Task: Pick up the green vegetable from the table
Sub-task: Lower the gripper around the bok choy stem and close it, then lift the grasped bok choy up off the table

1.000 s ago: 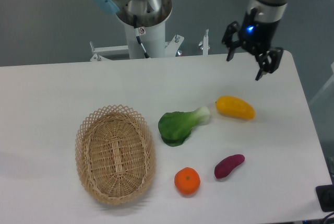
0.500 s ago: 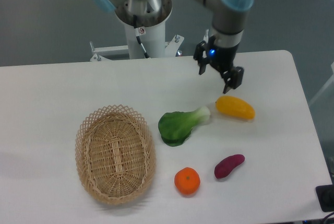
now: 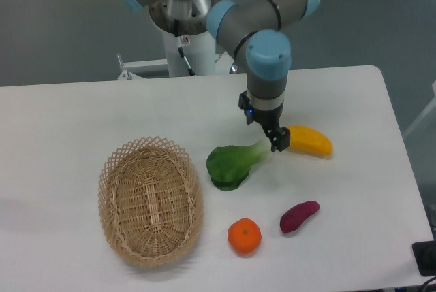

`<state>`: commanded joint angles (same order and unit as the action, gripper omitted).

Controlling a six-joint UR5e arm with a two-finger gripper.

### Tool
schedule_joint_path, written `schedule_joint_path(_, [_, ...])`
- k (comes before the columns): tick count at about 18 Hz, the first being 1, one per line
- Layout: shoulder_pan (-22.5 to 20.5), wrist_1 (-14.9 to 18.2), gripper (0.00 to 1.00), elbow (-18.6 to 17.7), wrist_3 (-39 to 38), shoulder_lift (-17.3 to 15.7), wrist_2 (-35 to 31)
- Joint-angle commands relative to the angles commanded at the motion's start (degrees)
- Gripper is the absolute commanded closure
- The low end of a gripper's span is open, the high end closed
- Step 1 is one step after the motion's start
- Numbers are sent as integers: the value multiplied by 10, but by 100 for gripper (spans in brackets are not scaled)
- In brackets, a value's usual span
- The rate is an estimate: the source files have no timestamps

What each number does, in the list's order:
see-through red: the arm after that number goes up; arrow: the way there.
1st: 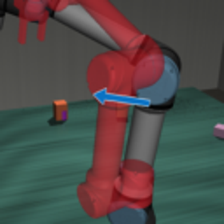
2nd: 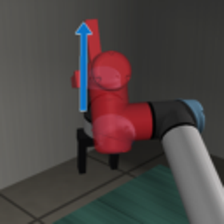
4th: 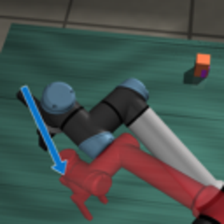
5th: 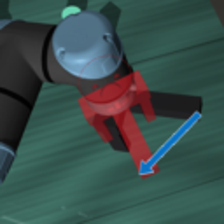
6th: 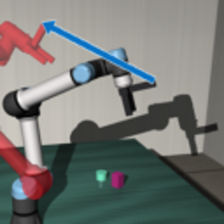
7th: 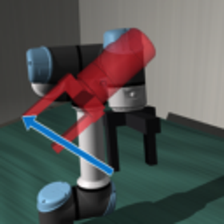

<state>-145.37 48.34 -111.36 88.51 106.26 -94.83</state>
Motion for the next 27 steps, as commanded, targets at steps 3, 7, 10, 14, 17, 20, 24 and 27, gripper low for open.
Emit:
schedule_joint_path(3, [1,-4,0,-2,-1,11,-1])
schedule_joint_path(7, [8,-14,0,-15,-24,19,-22])
schedule_joint_path(10, [16,-32,0,-16,-54,31,-34])
schedule_joint_path(14, [23,-50,0,-29,-66,35,-36])
schedule_joint_path(17, [24,-79,0,-41,-67,37,-38])
schedule_joint_path(20, [24,-81,11,-41,-69,37,-37])
schedule_joint_path(24, [23,-80,46,-40,-69,33,-36])
schedule_joint_path(27, [23,-80,63,-39,-68,32,-35])
